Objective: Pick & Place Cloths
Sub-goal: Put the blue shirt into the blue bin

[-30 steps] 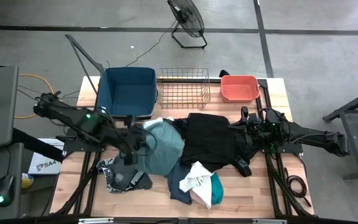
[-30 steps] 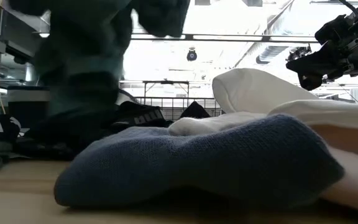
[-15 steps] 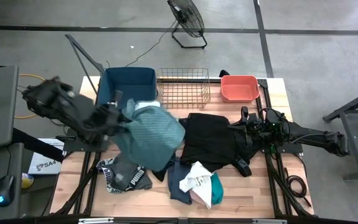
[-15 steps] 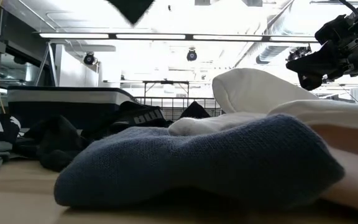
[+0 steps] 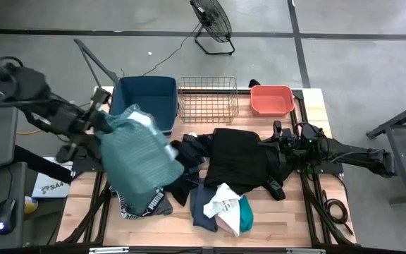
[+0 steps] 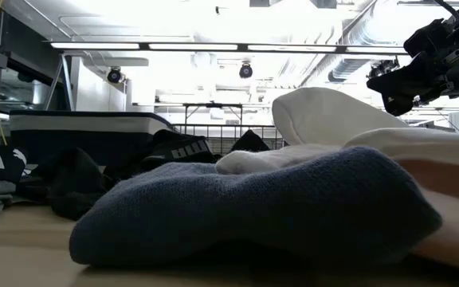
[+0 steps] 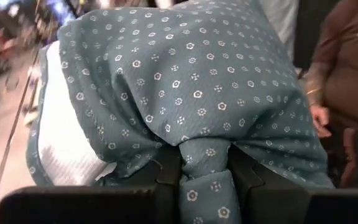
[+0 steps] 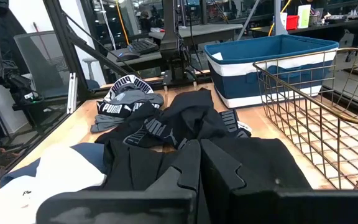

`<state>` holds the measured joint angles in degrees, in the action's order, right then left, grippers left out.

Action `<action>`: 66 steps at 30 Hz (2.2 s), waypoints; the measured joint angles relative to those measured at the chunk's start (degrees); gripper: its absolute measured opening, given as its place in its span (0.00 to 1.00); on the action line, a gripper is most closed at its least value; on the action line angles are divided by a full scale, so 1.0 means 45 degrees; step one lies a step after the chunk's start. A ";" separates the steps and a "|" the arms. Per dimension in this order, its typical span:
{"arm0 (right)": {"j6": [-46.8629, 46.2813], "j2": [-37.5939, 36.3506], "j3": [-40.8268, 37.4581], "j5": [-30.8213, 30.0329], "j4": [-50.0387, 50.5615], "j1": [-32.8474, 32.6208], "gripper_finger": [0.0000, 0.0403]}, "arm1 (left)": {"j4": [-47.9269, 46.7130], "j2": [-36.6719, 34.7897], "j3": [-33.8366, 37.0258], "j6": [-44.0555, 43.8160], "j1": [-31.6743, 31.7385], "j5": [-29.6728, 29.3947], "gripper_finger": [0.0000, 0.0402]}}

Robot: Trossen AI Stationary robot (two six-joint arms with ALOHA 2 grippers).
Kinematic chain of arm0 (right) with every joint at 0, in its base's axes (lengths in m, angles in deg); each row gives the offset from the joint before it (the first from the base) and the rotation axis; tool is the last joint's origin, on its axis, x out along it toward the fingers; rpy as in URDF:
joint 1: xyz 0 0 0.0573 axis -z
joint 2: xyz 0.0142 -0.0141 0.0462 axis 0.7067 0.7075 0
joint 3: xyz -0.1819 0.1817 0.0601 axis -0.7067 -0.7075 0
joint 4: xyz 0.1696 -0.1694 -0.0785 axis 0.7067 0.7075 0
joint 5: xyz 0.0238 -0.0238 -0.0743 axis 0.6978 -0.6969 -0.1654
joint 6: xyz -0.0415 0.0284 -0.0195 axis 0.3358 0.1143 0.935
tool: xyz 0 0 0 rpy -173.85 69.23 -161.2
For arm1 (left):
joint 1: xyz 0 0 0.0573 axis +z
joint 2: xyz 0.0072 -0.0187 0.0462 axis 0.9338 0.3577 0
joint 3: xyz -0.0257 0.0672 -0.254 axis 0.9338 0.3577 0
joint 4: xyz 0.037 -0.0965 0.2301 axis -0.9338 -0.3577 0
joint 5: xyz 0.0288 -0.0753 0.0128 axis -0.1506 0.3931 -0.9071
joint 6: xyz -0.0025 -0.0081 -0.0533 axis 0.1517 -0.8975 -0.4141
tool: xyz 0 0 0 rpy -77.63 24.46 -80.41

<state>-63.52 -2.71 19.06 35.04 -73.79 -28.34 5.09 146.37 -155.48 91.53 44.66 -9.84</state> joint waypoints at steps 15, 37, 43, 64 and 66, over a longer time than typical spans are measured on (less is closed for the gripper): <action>0.0000 0.0001 0.0003 0.0000 -0.0001 -0.0002 0.01 | 0.0879 -0.0864 -0.0043 0.0403 -0.0005 -0.1948 0.15; 0.0000 -0.0001 0.0003 0.0000 0.0001 -0.0002 0.01 | 0.7509 0.0034 -0.0033 -0.1695 0.0005 -1.3709 0.15; 0.0000 -0.0004 0.0003 0.0000 0.0003 -0.0001 0.01 | 0.5540 -0.0286 -0.0033 -0.2349 0.0000 -1.6033 0.15; 0.0000 -0.0004 0.0001 0.0000 0.0000 -0.0002 0.01 | -0.2426 -0.0478 0.4681 -0.7590 0.4794 -1.5253 0.15; 0.0000 0.0001 -0.0002 0.0000 0.0004 -0.0002 0.01 | -0.2340 -0.0453 0.5558 -0.7575 0.6186 -1.3958 0.15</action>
<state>-63.52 -2.70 19.05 35.04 -73.77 -28.35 -5.44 144.33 -130.48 57.44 72.50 -72.65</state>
